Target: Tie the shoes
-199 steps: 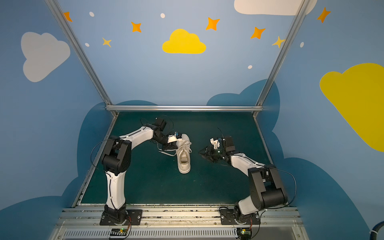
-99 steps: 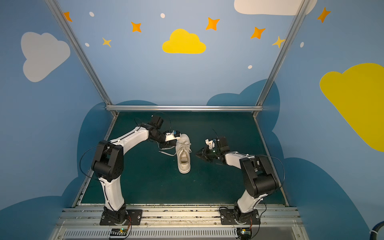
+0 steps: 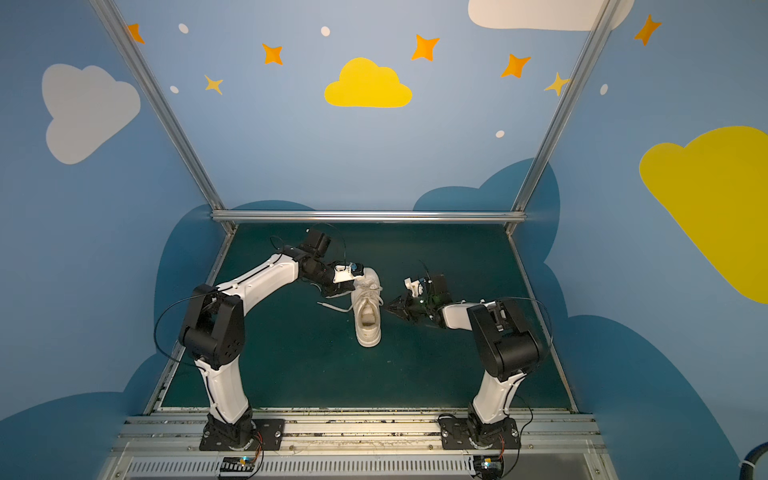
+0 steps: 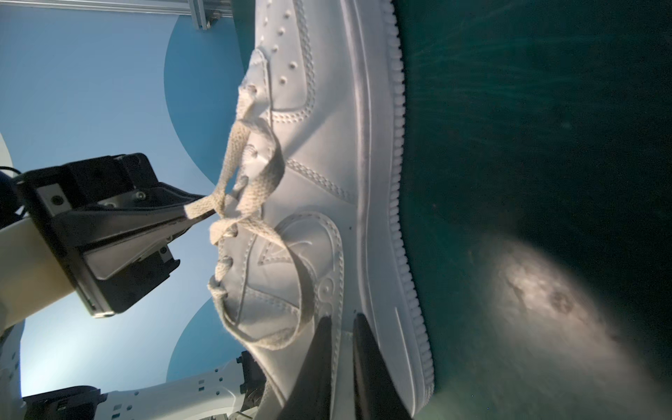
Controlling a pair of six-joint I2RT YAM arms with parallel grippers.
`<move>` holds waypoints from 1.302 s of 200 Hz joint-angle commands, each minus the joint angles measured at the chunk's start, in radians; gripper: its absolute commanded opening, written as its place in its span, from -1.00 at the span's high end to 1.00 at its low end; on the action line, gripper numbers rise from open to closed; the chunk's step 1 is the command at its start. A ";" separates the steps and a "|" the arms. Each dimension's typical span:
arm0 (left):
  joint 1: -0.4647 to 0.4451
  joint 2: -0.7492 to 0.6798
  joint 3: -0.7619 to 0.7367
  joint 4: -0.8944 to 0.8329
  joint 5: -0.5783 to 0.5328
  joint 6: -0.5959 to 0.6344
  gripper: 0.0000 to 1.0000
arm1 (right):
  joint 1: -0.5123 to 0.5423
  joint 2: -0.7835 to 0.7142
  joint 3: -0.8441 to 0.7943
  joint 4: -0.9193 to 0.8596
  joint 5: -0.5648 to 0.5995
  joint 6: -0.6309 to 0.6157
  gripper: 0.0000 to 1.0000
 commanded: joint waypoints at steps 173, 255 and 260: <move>-0.066 -0.068 -0.020 -0.016 -0.077 0.034 0.94 | 0.027 0.041 0.031 0.253 -0.075 0.125 0.73; -0.091 -0.076 -0.024 -0.008 -0.098 0.044 0.94 | 0.033 0.061 0.033 0.390 -0.081 0.198 0.71; -0.092 -0.074 -0.024 -0.006 -0.098 0.044 0.93 | 0.033 0.062 0.032 0.398 -0.081 0.204 0.71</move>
